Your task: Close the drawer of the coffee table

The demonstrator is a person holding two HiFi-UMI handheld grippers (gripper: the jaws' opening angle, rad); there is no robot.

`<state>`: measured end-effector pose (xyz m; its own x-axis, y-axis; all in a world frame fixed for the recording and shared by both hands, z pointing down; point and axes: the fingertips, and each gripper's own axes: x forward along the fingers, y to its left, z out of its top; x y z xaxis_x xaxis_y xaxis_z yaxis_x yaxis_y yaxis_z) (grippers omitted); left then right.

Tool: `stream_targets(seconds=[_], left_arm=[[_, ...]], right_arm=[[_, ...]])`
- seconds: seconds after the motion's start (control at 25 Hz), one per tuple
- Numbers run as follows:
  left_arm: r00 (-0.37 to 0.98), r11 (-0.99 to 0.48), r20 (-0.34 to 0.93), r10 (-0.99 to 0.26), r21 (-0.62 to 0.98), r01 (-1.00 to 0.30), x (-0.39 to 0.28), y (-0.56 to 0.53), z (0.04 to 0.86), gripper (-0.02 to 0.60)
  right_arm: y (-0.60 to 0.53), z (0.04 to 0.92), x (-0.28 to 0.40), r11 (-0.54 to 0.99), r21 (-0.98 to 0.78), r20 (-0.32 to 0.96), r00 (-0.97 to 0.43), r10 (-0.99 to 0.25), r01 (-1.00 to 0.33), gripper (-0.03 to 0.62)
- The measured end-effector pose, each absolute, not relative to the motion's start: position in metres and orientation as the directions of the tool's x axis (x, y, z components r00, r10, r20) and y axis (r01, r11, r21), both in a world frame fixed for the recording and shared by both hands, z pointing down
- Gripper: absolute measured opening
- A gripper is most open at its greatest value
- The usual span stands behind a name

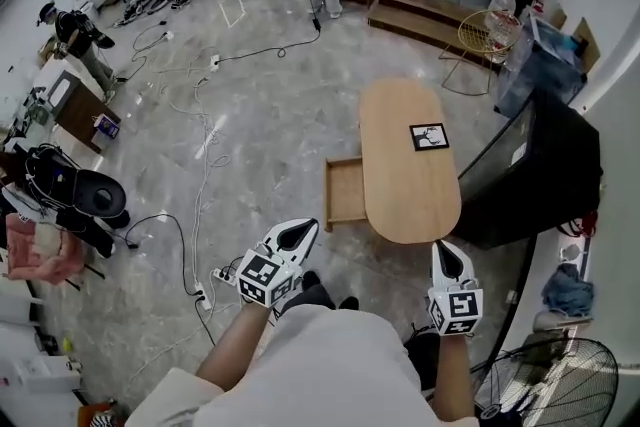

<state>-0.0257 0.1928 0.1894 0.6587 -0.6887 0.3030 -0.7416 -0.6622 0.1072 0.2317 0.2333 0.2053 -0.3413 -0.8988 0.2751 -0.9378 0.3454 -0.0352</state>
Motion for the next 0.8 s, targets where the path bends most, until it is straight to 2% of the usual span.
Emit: stream_targets(seconds=[0.8], left_arm=[[0.704,-0.699,0.299,-0.644,0.144,-0.701,-0.038,0.066,0.200,0.006]], right_arm=[[0.125,0.201,0.210,0.322,-0.003,0.295,-0.308,-0.904,-0.947,0.011]])
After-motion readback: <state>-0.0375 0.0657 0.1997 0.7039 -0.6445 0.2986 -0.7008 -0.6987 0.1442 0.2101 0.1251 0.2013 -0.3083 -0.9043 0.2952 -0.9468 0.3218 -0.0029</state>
